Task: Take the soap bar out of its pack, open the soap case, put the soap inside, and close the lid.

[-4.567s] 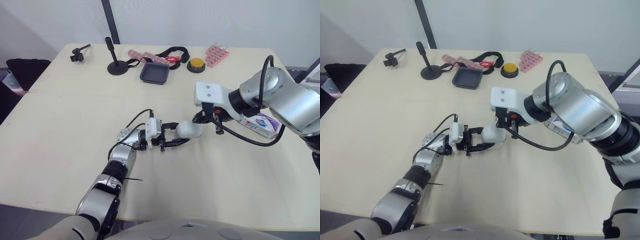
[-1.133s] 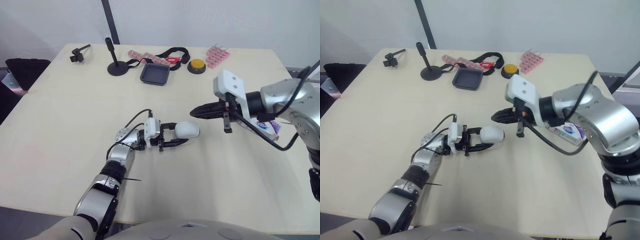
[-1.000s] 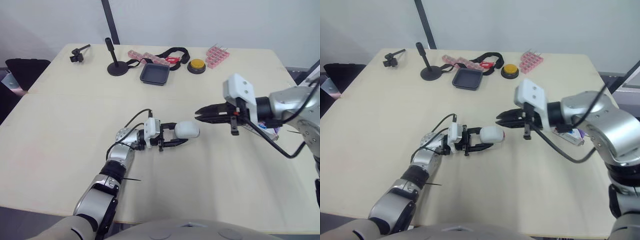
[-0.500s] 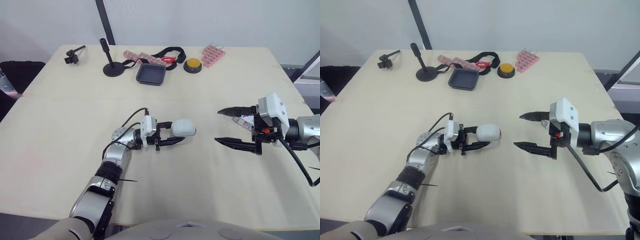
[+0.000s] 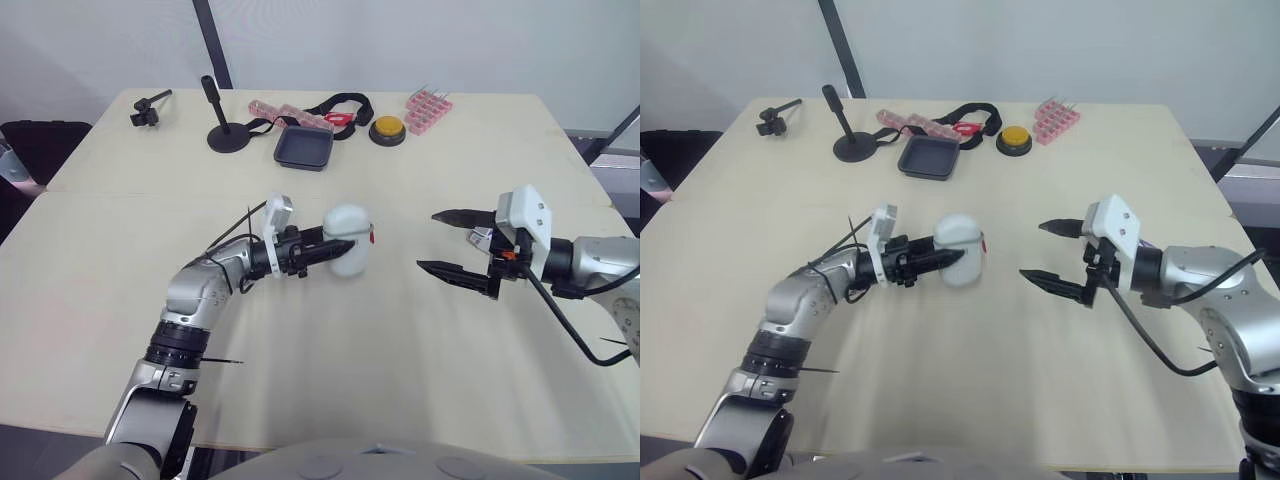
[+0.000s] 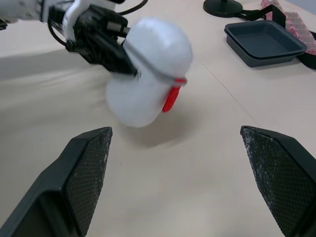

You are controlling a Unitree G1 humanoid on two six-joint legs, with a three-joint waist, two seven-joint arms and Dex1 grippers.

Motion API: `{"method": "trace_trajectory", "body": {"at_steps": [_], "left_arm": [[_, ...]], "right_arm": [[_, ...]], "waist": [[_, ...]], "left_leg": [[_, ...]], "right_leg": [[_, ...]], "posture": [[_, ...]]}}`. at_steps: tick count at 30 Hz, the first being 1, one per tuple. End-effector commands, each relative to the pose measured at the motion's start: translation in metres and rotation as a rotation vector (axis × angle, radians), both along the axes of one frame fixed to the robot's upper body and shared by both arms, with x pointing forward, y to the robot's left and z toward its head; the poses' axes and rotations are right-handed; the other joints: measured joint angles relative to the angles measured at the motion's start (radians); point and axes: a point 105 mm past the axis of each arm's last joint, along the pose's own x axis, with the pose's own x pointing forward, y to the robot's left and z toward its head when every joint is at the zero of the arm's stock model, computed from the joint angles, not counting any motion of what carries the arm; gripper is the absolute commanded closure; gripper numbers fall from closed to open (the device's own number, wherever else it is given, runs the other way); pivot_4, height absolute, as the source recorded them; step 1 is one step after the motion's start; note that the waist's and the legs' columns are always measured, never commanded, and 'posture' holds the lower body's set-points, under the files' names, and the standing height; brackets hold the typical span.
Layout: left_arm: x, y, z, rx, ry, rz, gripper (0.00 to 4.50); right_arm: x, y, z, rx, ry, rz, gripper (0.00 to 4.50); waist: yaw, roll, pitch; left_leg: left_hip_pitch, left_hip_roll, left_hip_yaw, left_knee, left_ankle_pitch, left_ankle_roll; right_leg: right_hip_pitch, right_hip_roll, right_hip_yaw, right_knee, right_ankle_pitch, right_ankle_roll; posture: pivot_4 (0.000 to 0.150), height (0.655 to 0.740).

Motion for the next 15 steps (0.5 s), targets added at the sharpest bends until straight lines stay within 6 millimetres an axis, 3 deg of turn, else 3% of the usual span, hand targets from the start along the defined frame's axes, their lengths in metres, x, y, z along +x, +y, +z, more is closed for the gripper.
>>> {"method": "trace_trajectory", "body": {"at_steps": [1,8,12,13,15], "left_arm": [[-0.004,0.000,0.014,-0.075,0.187,-0.026,2.62],[-0.019,-0.005,-0.035,0.130,0.566,-0.109,2.62],[-0.020,-0.010,-0.042,0.193,0.640,-0.128,2.62],[-0.020,-0.010,-0.043,0.198,0.658,-0.131,1.60],[-0.021,-0.010,-0.041,0.204,0.680,-0.141,0.88]], "right_arm": [[0.002,0.001,0.006,0.008,-0.043,-0.017,0.01],[0.003,-0.003,0.005,0.000,-0.053,-0.032,0.01],[0.002,-0.001,0.002,-0.003,-0.054,-0.030,0.01],[0.002,0.000,0.001,0.000,-0.054,-0.032,0.00],[0.003,0.001,0.000,0.004,-0.054,-0.033,0.00]], "waist": [[0.000,0.000,0.000],[-0.003,0.000,0.001],[0.003,-0.001,0.001],[0.002,-0.001,0.001],[0.000,-0.001,0.001]], "left_leg": [[0.000,0.000,0.000,0.000,0.000,0.000],[0.000,0.000,-0.001,-0.001,0.000,-0.001],[-0.001,0.000,-0.002,-0.001,0.000,-0.001],[-0.001,0.000,-0.002,-0.001,0.000,-0.001],[-0.001,-0.001,-0.002,-0.001,0.000,-0.001]], "right_leg": [[0.000,0.000,0.000,0.000,0.000,0.000],[0.001,0.001,0.000,-0.003,0.002,0.003],[0.002,0.001,-0.001,-0.005,0.002,0.003],[0.003,0.001,-0.001,-0.005,0.002,0.003],[0.003,0.001,-0.001,-0.006,0.002,0.003]], "posture": [[0.150,0.7400],[0.150,0.7400],[0.150,0.7400],[0.150,0.7400],[0.150,0.7400]]}}
